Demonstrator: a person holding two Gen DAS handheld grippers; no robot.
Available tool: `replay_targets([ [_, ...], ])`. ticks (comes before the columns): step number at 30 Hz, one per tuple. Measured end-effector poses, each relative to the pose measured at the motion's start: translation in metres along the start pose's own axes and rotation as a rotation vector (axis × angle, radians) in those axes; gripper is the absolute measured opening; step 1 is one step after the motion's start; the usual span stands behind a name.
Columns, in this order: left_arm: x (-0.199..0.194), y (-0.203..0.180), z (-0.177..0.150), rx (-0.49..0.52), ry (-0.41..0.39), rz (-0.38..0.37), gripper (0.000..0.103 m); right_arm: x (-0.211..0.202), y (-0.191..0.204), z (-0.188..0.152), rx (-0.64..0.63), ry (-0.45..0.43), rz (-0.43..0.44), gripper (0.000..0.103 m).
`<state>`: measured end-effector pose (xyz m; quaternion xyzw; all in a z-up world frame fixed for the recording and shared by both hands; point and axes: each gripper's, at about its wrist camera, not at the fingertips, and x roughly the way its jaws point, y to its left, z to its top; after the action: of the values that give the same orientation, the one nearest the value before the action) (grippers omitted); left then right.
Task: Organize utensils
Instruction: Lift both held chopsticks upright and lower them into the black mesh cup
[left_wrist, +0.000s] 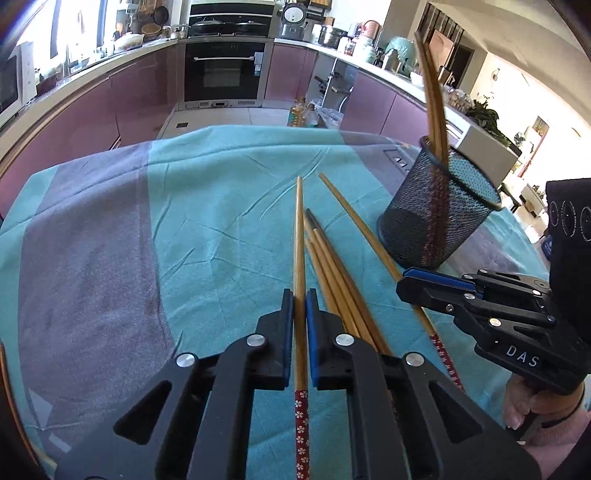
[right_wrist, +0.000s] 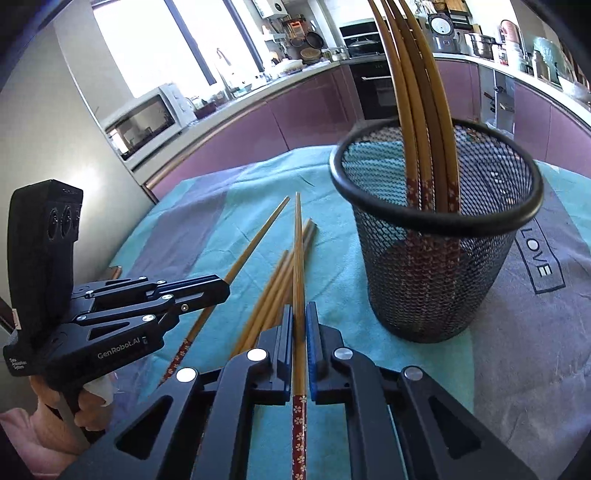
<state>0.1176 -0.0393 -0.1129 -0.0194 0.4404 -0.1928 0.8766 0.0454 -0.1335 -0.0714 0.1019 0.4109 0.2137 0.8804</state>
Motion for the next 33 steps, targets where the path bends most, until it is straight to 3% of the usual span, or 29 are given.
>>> replay_targets([
  [8, -0.047, -0.007, 0.010, 0.015, -0.088, -0.101, 0.008, -0.041, 0.005, 0.004, -0.028, -0.088, 0.062, 0.006],
  [17, -0.095, -0.021, 0.020, 0.036, -0.182, -0.184, 0.007, -0.076, 0.002, 0.015, -0.036, -0.184, 0.071, 0.006],
  [33, -0.143, -0.054, 0.072, 0.085, -0.352, -0.240, 0.007, -0.137, -0.008, 0.052, -0.097, -0.357, 0.013, 0.006],
])
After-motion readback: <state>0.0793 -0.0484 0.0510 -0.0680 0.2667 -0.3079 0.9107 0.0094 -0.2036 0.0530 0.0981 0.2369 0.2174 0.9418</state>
